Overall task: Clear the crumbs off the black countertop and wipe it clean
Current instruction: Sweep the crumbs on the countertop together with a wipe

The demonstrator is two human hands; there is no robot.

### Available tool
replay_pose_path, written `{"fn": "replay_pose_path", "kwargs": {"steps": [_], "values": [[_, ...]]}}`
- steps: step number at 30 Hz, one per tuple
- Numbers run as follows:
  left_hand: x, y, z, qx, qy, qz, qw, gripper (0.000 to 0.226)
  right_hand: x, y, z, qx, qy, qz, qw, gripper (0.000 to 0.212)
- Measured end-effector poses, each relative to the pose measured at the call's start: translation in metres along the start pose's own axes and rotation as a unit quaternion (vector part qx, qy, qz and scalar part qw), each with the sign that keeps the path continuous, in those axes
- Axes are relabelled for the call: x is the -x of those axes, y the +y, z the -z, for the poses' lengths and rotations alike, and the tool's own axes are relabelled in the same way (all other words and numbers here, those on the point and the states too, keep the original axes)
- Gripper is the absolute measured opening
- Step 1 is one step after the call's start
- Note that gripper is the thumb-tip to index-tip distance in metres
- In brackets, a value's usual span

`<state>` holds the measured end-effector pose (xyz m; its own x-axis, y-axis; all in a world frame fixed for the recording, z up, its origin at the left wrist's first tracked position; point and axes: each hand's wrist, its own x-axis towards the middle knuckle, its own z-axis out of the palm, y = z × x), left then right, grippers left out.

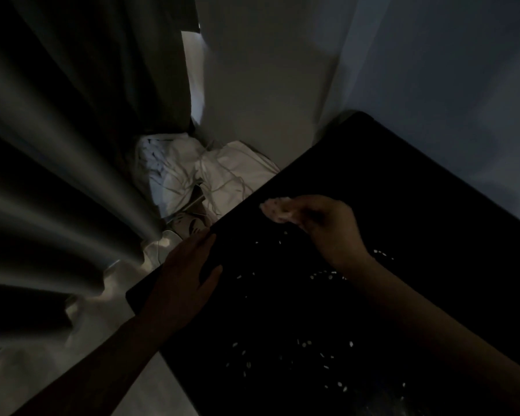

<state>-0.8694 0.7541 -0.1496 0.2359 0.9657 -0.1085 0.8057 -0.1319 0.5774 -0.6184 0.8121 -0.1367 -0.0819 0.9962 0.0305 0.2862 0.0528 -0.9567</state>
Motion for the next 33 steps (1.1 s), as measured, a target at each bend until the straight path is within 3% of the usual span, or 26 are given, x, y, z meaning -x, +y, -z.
{"fn": "replay_pose_path", "kwargs": {"steps": [3,7,10,13,15,18,20,23,27,33], "values": [[0.002,-0.004,0.000,0.000,-0.003,0.002,1.000,0.057,-0.009,0.007,-0.028,0.091,-0.045,0.041,0.994,0.015],[0.003,-0.008,0.005,0.045,0.001,0.005,0.999,0.051,0.023,0.015,-0.025,0.156,-0.022,0.070,0.985,0.019],[0.005,-0.003,0.005,0.034,-0.003,0.000,0.999,0.062,0.063,0.015,-0.013,0.157,-0.058,0.034,0.985,0.017],[0.006,-0.001,0.004,0.020,-0.004,-0.001,1.000,0.060,0.097,0.011,0.000,0.181,-0.100,-0.012,0.978,0.034],[0.007,-0.001,0.005,0.030,-0.002,0.000,1.000,0.058,0.103,0.004,0.007,0.150,-0.098,-0.031,0.983,0.036],[0.007,-0.004,0.007,0.051,-0.002,-0.007,0.999,0.051,0.090,-0.022,0.002,-0.006,-0.059,-0.079,0.995,0.022],[0.008,-0.008,0.009,0.038,-0.018,-0.012,0.999,0.052,0.072,-0.039,-0.007,-0.017,-0.040,-0.046,0.998,0.024],[0.019,-0.016,0.016,0.011,-0.023,-0.001,1.000,0.052,0.038,-0.055,-0.028,0.054,-0.058,0.049,0.996,0.026],[0.044,-0.025,0.025,-0.004,-0.016,-0.005,1.000,0.055,0.018,-0.030,-0.056,0.190,-0.098,0.055,0.975,0.022],[0.065,-0.033,0.027,-0.028,-0.017,0.009,0.999,0.061,0.093,0.003,-0.044,0.222,-0.073,0.057,0.971,0.012]]}}
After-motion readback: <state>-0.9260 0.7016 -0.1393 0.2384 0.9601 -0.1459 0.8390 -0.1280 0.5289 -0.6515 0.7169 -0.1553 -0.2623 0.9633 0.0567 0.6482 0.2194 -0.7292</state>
